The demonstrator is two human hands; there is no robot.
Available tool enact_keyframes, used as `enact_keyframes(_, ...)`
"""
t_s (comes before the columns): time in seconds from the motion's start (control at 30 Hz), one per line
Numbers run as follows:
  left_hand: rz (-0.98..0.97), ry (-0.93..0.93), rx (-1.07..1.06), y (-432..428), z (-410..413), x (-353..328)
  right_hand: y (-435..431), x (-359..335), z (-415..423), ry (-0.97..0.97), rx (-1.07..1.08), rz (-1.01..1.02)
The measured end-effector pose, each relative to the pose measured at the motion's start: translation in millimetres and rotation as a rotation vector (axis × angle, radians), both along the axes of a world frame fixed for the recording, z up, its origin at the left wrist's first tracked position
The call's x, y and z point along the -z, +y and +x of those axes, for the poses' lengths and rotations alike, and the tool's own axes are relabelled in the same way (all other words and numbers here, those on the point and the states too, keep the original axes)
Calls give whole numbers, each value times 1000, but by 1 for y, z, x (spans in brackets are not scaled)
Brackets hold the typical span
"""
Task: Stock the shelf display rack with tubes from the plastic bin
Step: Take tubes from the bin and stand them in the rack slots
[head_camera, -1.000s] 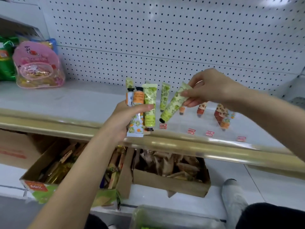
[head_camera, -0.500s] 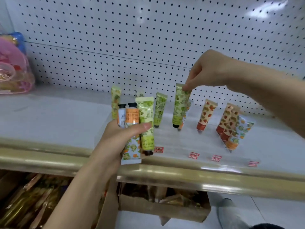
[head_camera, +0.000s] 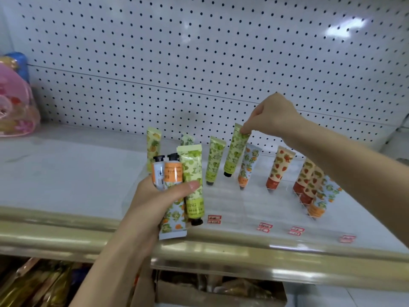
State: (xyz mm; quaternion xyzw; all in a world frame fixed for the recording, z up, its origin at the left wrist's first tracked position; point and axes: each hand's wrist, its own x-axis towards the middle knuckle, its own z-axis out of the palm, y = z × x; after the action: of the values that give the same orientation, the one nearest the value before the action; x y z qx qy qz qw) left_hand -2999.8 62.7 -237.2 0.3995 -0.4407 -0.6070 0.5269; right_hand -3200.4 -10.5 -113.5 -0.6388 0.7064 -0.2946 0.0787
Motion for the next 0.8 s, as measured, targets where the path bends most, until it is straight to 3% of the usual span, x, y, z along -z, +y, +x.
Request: enact_keyframes(0.8,-7,29,-15,-6,11,7,-23,34,2,146,53,-6)
